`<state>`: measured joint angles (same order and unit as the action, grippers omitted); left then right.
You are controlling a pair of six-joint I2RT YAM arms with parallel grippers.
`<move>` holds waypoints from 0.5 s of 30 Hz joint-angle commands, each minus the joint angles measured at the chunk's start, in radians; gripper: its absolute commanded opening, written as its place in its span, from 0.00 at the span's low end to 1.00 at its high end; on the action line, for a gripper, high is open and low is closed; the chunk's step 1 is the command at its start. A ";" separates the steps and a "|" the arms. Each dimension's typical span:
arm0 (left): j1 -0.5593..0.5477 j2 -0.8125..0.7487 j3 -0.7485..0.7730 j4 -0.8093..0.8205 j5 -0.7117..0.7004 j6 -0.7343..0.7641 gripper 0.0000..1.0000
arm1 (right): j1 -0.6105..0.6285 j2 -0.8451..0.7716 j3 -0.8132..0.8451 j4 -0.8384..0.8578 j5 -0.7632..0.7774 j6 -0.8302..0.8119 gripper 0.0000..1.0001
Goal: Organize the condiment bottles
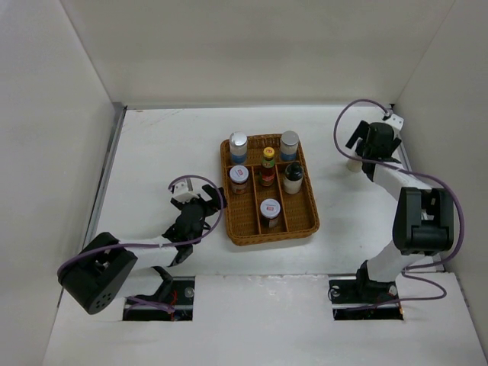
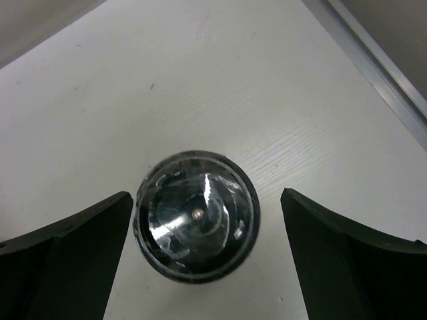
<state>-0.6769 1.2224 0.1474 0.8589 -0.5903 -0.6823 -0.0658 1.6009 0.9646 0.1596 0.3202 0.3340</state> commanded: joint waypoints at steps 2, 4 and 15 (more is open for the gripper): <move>0.004 0.002 0.029 0.068 0.009 -0.013 0.93 | -0.003 0.051 0.085 0.061 -0.050 -0.012 1.00; 0.006 0.012 0.032 0.068 0.009 -0.013 0.93 | -0.001 0.070 0.089 0.067 -0.038 -0.012 0.97; 0.006 0.005 0.034 0.068 0.009 -0.013 0.93 | 0.175 -0.286 -0.098 0.127 0.152 -0.018 0.53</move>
<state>-0.6743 1.2381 0.1486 0.8764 -0.5896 -0.6853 0.0280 1.5162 0.8944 0.1799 0.3950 0.3164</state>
